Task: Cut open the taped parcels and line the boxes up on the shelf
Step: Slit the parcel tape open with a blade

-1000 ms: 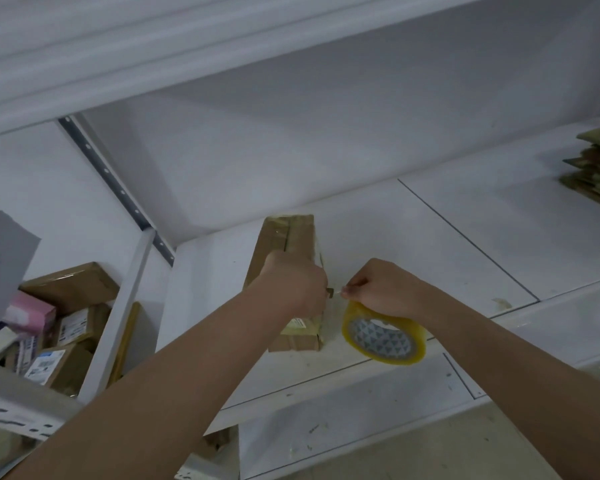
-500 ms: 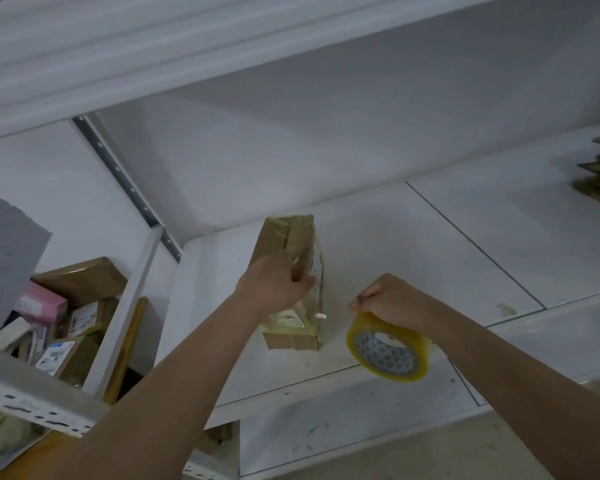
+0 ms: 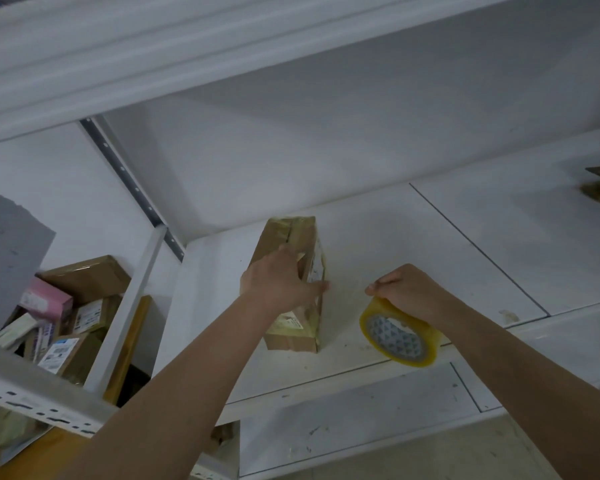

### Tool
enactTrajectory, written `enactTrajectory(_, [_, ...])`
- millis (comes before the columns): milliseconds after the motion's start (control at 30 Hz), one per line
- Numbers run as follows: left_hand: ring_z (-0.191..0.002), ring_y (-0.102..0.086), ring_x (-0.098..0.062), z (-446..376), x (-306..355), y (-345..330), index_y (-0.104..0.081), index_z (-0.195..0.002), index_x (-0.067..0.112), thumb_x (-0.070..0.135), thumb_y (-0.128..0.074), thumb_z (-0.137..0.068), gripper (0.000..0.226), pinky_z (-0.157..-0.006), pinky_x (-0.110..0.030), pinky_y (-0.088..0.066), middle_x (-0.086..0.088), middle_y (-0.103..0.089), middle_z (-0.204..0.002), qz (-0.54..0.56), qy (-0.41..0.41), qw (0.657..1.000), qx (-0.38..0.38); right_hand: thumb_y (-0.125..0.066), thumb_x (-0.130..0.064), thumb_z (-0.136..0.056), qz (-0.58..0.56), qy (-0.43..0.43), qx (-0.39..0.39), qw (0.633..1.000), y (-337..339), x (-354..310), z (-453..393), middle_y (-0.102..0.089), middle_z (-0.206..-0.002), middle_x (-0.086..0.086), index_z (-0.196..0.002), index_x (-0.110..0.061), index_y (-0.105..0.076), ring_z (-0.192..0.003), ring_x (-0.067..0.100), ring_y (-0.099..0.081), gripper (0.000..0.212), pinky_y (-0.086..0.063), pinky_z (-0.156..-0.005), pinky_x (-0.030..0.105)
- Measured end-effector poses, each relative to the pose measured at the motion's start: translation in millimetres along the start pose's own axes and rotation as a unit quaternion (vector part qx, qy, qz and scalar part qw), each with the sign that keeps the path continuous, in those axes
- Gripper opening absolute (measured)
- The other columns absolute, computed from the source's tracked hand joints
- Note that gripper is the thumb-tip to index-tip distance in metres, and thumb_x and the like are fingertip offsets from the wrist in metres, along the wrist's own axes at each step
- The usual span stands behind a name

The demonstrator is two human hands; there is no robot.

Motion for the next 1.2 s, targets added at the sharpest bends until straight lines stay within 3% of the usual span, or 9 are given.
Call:
enactTrajectory(267, [-0.097, -0.062, -0.028, 6, -6, -6, -0.054, -0.127, 0.025, 0.05, -0.057, -0.092, 0.043, -0.069, -0.034, -0.047, -0.001, -0.051, -0.122, -0.028, -0.029, 0.995, 0.095, -0.064, -0.045, -0.09, -0.01, 0.022, 0.041, 0.999, 4, -6, -6, -0.073, -0.087, -0.003, -0.086, -0.029, -0.078, -0.083, 0.017, -0.067, 0.022, -0.053, -0.09, 0.041])
enactTrajectory(433, [-0.076, -0.06, -0.013, 11, -3, 4, -0.061, -0.111, 0.022, 0.06, -0.06, -0.085, 0.046, -0.061, -0.027, -0.049, 0.008, -0.062, -0.086, 0.201, -0.033, 0.97, 0.133, -0.063, -0.047, -0.09, -0.019, 0.056, 0.054, 0.997, 5, -17, -4, -0.075, -0.086, -0.001, -0.086, -0.027, -0.078, -0.082, 0.015, -0.068, 0.026, -0.054, -0.089, 0.04])
enactTrajectory(533, [-0.069, -0.053, 0.001, 13, 18, -3, -0.065, -0.103, 0.021, 0.067, -0.061, -0.08, 0.051, -0.058, -0.012, -0.038, 0.017, -0.06, -0.081, 0.278, -0.054, 0.956, 0.081, -0.063, -0.049, -0.09, -0.03, 0.088, 0.055, 0.994, 5, -27, -1, -0.073, -0.076, -0.01, -0.084, -0.034, -0.077, -0.08, 0.011, -0.068, 0.021, -0.054, -0.088, 0.04])
enactTrajectory(667, [-0.064, -0.062, 0.0, 8, 28, -8, -0.072, -0.071, 0.022, 0.037, -0.071, -0.086, 0.021, -0.061, -0.021, -0.048, 0.012, -0.069, -0.067, 0.364, -0.031, 0.93, 0.035, -0.059, -0.042, -0.093, -0.054, 0.122, 0.073, 0.988, 8, -34, 2, -0.075, -0.095, -0.01, -0.088, -0.037, -0.077, -0.095, 0.011, -0.068, 0.019, -0.05, -0.096, 0.041])
enactTrajectory(767, [-0.074, -0.068, -0.008, 8, 31, -7, -0.072, -0.062, 0.022, 0.027, -0.073, -0.086, 0.024, -0.068, -0.022, -0.052, 0.006, -0.073, -0.07, 0.42, -0.022, 0.907, 0.014, -0.053, -0.048, -0.095, -0.04, 0.129, 0.122, 0.983, 11, -34, 8, -0.075, -0.095, -0.006, -0.081, -0.038, -0.075, -0.091, 0.01, -0.068, 0.028, -0.051, -0.087, 0.034])
enactTrajectory(867, [-0.053, -0.06, -0.002, 11, 36, -6, -0.075, -0.071, 0.011, 0.023, -0.072, -0.086, 0.019, -0.052, -0.015, -0.046, 0.006, -0.067, -0.057, 0.495, 0.002, 0.869, -0.009, -0.055, -0.044, -0.095, -0.044, 0.147, 0.197, 0.968, 11, -41, 10, -0.075, -0.094, -0.011, -0.091, -0.037, -0.074, -0.084, 0.002, -0.065, 0.021, -0.051, -0.084, 0.031])
enactTrajectory(967, [-0.037, -0.042, -0.001, 18, 39, -7, -0.074, -0.072, 0.006, 0.017, -0.07, -0.086, 0.018, -0.041, -0.014, -0.035, 0.006, -0.056, -0.048, 0.518, 0.01, 0.855, -0.012, -0.057, -0.035, -0.095, -0.06, 0.148, 0.242, 0.957, 11, -49, 9, -0.068, -0.102, -0.022, -0.108, -0.038, -0.072, -0.098, 0.003, -0.062, 0.02, -0.047, -0.089, 0.029])
enactTrajectory(1100, [-0.063, -0.063, -0.002, 19, 26, 2, -0.078, -0.078, 0.016, 0.021, -0.071, -0.087, 0.013, -0.059, -0.013, -0.048, 0.003, -0.075, -0.078, 0.494, 0.001, 0.87, -0.017, -0.056, -0.039, -0.094, 0.023, 0.119, 0.266, 0.956, 11, -49, 1, -0.068, -0.115, -0.009, -0.123, -0.037, -0.065, -0.105, 0.015, -0.063, 0.031, -0.045, -0.085, 0.031])
enactTrajectory(1200, [-0.068, -0.068, -0.009, 12, -9, 17, -0.074, -0.079, 0.016, 0.032, -0.068, -0.087, 0.018, -0.069, -0.029, -0.057, 0.004, -0.074, -0.073, 0.464, 0.037, 0.883, 0.05, -0.051, -0.041, -0.097, 0.127, 0.085, 0.286, 0.946, 14, -38, -6, -0.068, -0.119, -0.005, -0.126, -0.037, -0.062, -0.106, 0.024, -0.064, 0.031, -0.039, -0.076, 0.028])
Point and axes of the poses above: each hand's wrist, its own z-axis away from the middle knuckle, its own y-axis out of the back of the hand, x = y × z, the point moved 4 cm from there along -z, towards the middle knuckle
